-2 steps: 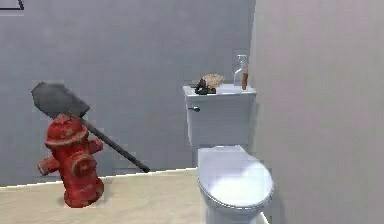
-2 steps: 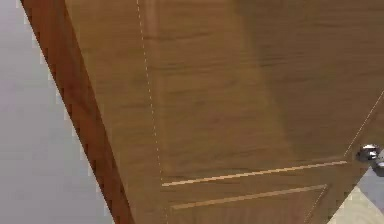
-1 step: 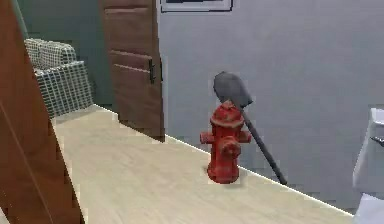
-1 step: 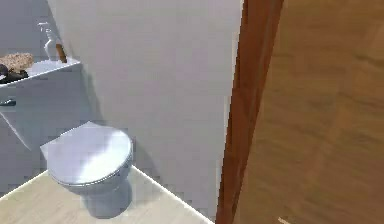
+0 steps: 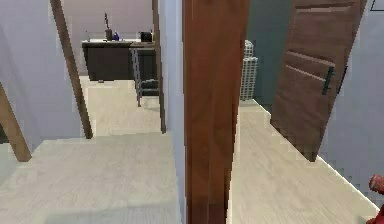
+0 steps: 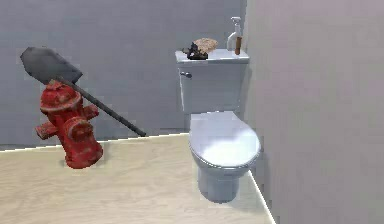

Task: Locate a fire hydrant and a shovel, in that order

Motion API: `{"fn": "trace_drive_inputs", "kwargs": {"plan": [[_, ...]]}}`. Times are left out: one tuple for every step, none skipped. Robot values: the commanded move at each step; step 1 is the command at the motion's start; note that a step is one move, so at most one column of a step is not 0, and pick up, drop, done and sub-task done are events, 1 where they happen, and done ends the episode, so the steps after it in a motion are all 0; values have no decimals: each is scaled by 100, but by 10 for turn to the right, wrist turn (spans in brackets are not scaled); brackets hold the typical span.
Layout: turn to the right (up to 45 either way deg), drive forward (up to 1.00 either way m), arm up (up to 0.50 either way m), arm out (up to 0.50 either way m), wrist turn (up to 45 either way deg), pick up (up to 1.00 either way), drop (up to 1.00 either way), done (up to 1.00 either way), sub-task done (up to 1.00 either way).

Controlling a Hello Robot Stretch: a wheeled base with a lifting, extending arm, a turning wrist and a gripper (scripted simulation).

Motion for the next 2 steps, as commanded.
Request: {"fn": "trace_drive_inputs", "kwargs": {"plan": [[-150,0,0,0,0,0,0,0,0],[0,5,0,0,0,0,0,0,0]]}}
